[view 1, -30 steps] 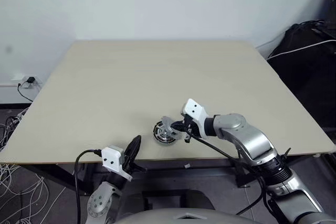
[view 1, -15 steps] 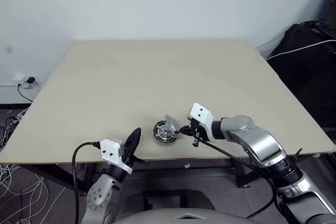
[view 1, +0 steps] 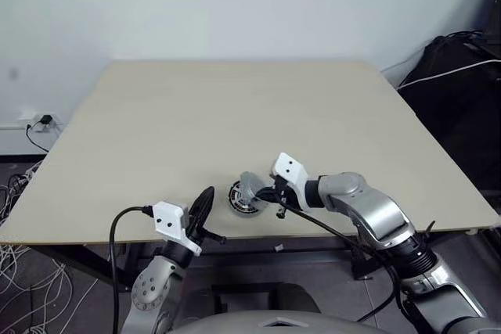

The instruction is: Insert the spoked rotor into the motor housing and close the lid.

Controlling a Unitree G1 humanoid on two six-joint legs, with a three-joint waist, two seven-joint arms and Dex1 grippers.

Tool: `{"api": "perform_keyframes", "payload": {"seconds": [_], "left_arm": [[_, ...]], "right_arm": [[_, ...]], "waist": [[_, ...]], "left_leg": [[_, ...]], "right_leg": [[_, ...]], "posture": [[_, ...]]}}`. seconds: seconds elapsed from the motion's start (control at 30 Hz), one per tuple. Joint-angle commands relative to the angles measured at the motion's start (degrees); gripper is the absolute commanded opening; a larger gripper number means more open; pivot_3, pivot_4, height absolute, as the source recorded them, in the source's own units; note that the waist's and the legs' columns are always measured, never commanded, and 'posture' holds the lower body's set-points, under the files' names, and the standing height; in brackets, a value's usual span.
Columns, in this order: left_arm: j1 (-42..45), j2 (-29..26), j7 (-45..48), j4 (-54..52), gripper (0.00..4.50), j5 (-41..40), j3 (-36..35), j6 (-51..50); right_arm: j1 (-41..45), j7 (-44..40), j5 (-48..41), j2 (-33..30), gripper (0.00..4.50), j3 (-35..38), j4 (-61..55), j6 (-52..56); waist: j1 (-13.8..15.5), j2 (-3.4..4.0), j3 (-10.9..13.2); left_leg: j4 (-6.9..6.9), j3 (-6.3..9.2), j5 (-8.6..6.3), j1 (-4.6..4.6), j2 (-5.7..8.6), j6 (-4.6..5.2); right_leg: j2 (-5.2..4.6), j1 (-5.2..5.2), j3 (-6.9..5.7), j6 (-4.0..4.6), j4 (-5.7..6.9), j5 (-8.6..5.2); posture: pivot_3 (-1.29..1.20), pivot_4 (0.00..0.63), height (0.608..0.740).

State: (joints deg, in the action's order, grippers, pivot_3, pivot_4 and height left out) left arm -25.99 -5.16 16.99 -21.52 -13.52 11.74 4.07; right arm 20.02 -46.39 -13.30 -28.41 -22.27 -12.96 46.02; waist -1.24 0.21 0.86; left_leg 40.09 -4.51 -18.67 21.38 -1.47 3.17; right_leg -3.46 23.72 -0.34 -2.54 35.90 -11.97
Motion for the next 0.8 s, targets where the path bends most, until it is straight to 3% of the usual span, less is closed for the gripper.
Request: {"api": "perform_keyframes", "payload": {"seconds": [0.03,0.8], "left_arm": [[0.65,-0.22,-0.81,-3.76,0.00,0.63,0.23,-0.76],[-0.15,-1.67,2.19,1.65,0.00,-0.49,-1.67,4.30]], "right_arm": [[1.54,0.23,0.56,0.86,0.02,-0.21,0.52,-1.57],[0.66,3.41,2.60,10.44,0.02,-1.68,12.67,-4.88]], "waist": [[0.02,-0.01,0.00],[-0.14,0.03,-0.02]], "left_leg": [[0.00,0.00,0.00,0.00,0.00,0.00],[0.00,-0.03,0.02,-0.09,0.04,-0.04]], "right_leg": [[0.00,0.00,0.00,0.00,0.00,0.00],[0.03,-0.08,0.00,0.00,0.03,0.00]], "posture": [[0.00,0.000,0.740],[0.00,0.000,0.740]]}}
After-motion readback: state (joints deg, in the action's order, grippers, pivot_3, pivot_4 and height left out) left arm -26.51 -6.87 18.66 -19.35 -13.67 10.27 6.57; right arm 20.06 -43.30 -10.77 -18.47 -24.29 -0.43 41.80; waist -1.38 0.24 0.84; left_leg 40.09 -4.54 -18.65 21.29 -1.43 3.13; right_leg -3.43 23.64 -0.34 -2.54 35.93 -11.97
